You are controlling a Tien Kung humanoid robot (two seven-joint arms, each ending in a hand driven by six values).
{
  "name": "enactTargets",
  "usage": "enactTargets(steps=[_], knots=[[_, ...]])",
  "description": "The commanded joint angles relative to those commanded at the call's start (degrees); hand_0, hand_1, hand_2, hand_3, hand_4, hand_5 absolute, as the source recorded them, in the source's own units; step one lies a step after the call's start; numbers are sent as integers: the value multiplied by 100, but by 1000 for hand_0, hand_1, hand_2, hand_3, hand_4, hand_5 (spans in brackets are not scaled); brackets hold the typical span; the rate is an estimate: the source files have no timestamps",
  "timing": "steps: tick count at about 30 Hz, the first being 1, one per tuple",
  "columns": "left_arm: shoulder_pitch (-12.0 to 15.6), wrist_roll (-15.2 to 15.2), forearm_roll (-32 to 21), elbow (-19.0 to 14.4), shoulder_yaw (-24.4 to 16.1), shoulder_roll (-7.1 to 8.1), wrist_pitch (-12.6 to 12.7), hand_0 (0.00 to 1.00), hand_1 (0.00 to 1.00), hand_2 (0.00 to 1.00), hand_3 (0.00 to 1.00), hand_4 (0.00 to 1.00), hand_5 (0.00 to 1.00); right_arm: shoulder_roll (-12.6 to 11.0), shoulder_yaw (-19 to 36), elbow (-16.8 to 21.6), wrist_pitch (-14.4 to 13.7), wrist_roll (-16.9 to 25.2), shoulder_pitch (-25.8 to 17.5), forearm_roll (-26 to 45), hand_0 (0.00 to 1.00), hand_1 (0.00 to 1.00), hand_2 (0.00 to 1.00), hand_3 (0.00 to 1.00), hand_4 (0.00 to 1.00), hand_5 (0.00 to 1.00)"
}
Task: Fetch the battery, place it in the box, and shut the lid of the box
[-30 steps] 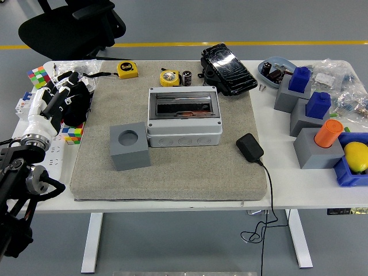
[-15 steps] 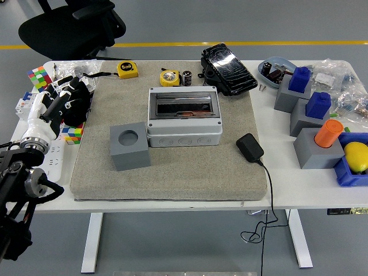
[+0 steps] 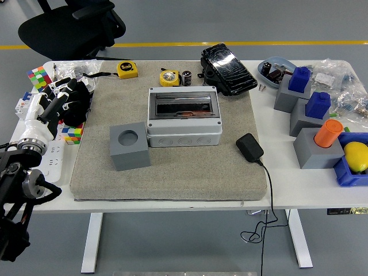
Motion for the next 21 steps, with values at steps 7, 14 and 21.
enactTargets(steps=[7, 14, 21], knots=[[-143, -56, 87, 119, 81, 82, 87, 131, 596, 674, 630, 940, 439, -111, -111, -5, -14, 1, 90, 35, 566, 627, 654, 550, 933, 497], [-130, -82, 99, 94, 67, 66, 84, 104, 597, 671, 627, 940, 441, -96, -99, -22, -2, -2, 48, 47, 569, 627, 654, 550, 933, 496], [-102, -215, 48, 76, 106, 51, -53, 544, 694, 714, 652, 939, 438, -109, -43, -21, -7, 1, 3, 19, 567, 627, 654, 550, 932, 498]])
